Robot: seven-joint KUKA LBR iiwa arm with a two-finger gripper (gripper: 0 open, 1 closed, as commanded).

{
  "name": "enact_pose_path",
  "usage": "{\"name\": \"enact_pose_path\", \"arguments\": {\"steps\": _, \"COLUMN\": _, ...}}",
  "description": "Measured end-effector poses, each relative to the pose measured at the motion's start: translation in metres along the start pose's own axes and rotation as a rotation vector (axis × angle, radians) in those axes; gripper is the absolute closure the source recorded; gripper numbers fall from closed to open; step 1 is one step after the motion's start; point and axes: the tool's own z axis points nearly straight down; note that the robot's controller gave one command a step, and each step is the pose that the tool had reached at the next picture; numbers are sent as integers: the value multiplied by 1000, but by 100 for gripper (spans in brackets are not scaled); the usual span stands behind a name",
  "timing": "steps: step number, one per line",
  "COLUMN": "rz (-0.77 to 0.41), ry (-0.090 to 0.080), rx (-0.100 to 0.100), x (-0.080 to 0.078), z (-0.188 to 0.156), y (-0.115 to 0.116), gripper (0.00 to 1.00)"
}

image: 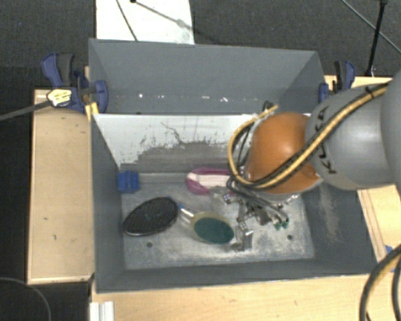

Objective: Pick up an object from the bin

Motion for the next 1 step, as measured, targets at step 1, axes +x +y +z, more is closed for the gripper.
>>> {"name": "enact_pose_path", "arguments": {"steps": 1, "rz": 4, "ry": -4, "rx": 3, "x": 1, "z": -4, "y": -3, "gripper": 100}}
